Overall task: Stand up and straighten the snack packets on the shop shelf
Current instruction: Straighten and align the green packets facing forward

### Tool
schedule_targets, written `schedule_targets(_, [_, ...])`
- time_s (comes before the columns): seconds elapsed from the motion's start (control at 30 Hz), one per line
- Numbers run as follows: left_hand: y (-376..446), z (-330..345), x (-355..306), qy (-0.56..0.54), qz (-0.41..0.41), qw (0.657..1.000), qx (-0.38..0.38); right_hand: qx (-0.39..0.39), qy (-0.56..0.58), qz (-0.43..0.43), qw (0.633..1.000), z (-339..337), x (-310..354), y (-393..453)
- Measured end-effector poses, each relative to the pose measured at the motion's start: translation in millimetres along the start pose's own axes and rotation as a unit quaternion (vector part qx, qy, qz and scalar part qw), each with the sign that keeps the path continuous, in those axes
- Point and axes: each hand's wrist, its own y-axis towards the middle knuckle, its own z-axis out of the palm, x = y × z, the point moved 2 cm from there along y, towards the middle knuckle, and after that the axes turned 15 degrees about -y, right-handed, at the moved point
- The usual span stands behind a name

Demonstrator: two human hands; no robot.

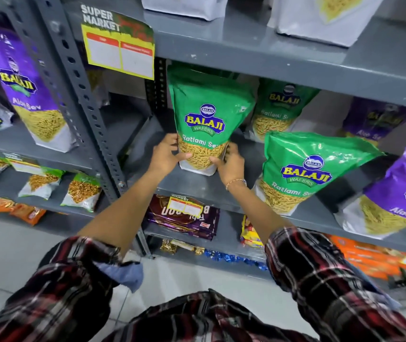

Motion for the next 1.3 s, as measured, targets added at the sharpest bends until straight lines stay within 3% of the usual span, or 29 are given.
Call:
schedule_targets(0.6, [-63, -39, 8, 0.028, 0.028, 0.999, -0.014, -0.001, -0.009, -0.027, 1.000, 7, 7, -68])
schedule_targets(0.8, [-66, -38, 14, 0.031, 0.033, 0.998, 0.036, 0.077, -0.012, -0.019, 0.997, -21, 36, -72])
schedule_targets(0.87, [-63, -37, 21, 0.011, -0.004, 0.997, 0.076, 0.041, -0.010, -0.045, 0.998, -49, 57, -66])
schedule_targets(0.93, [-58, -33, 26, -0.001, -0.045, 0.992, 0.114, -0.008, -0.078, -0.076, 0.994, -81, 83, -60])
schedule_targets(1.0, [-54, -28, 29, -0.002, -0.053, 0.988, 0.145, -0.066, -0.197, -0.115, 0.971, -104, 105, -54])
schedule_targets(1.1, [-52, -27, 32, 0.030, -0.055, 0.990, 0.124, -0.134, -0.308, -0.162, 0.928, -113, 118, -46])
schedule_targets(1.3, [-46, -29, 36, 0.096, -0.050, 0.987, 0.117, -0.131, -0.341, -0.137, 0.921, -127, 128, -27])
